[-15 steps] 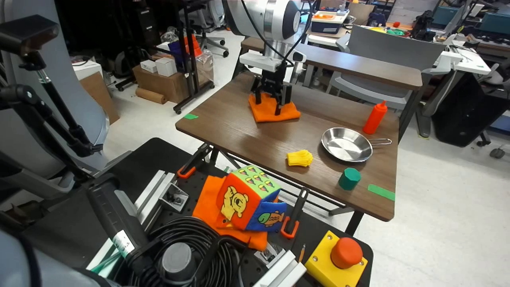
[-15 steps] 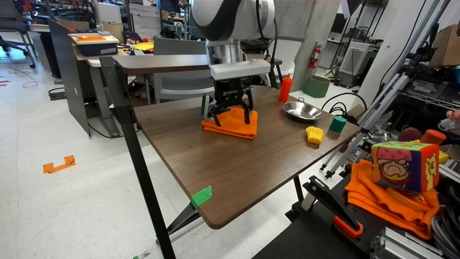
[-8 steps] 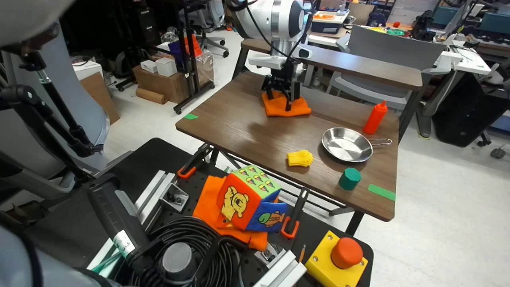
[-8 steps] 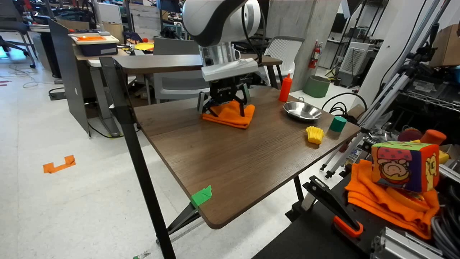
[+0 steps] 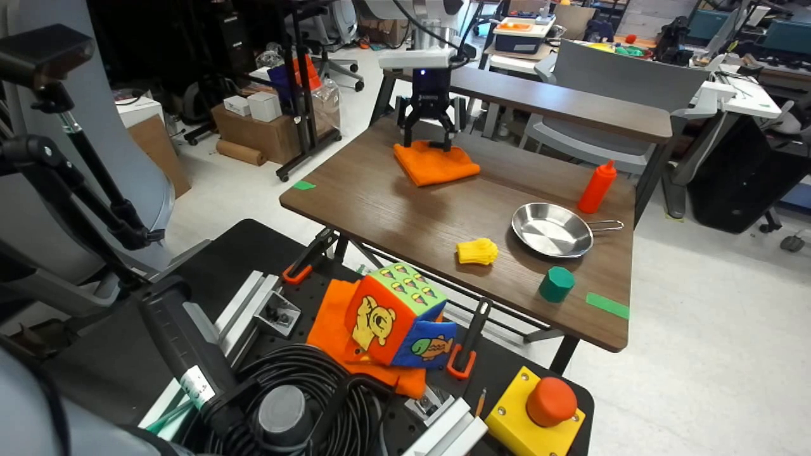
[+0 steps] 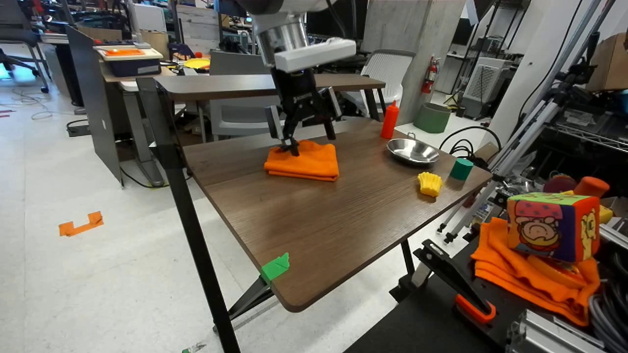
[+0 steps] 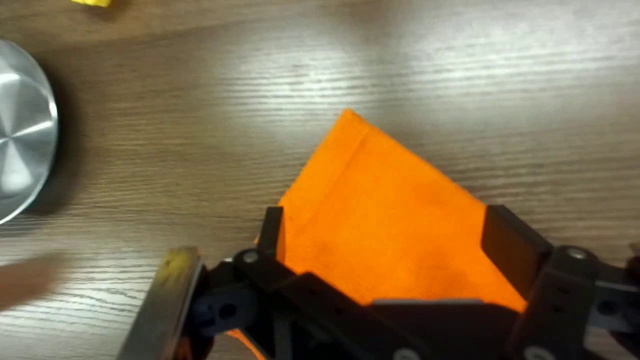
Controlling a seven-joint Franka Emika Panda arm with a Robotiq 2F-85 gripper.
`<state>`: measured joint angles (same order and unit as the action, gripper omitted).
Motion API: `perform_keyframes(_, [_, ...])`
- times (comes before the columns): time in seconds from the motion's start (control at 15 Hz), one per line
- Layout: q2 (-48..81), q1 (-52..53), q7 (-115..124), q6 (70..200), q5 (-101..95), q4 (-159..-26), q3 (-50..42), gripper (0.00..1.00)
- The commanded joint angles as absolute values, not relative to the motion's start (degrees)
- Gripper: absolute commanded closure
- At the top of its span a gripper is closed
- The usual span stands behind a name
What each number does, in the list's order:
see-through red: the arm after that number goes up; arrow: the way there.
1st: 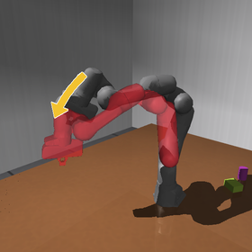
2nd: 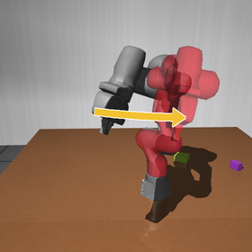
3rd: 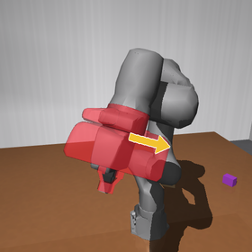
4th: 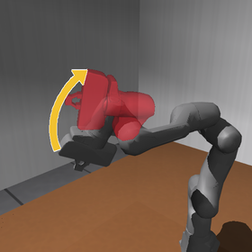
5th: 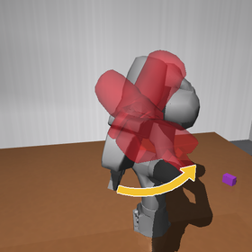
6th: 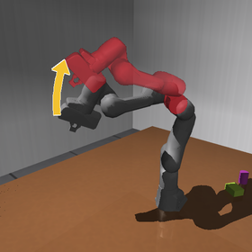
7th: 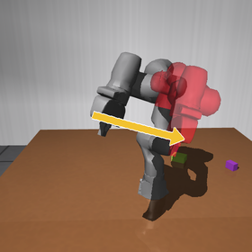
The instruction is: Slide the orange cloth forward
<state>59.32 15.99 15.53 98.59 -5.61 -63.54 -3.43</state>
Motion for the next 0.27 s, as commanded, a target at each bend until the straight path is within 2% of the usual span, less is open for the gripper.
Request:
perform_keyframes(0.0, [57.35,15.64,14.84,97.22,-7.05,-65.05,-2.37,0.0])
perform_keyframes(0.2, [53.77,15.71,13.74,96.6,-7.58,-68.94,-2.17,0.0])
